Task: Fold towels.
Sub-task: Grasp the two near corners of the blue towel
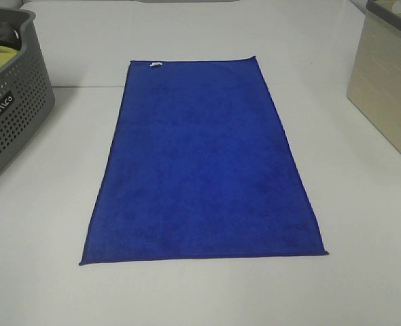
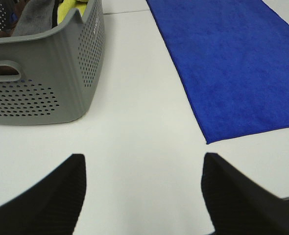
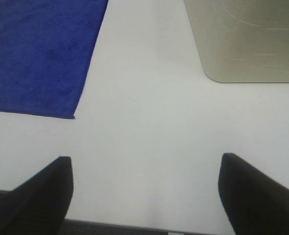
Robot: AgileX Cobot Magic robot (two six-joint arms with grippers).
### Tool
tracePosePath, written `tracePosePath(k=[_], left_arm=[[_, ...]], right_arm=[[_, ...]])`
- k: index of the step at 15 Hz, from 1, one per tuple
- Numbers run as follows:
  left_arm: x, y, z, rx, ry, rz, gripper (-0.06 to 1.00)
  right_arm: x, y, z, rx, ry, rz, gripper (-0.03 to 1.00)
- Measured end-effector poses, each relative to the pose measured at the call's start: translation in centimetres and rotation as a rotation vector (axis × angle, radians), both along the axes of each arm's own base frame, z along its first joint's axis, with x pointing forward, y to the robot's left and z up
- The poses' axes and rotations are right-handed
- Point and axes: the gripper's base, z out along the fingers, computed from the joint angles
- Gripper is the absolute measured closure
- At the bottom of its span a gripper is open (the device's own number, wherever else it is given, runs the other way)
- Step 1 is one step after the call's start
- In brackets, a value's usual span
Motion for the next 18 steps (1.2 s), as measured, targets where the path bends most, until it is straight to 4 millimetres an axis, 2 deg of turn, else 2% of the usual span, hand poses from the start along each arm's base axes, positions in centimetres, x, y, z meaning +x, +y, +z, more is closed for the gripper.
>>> tracePosePath(k=[18], left_arm=[[0.0, 0.0, 0.0, 0.0, 0.0, 0.0, 0.3]], right_arm=[[0.0, 0.0, 0.0, 0.0, 0.0, 0.0, 0.18]])
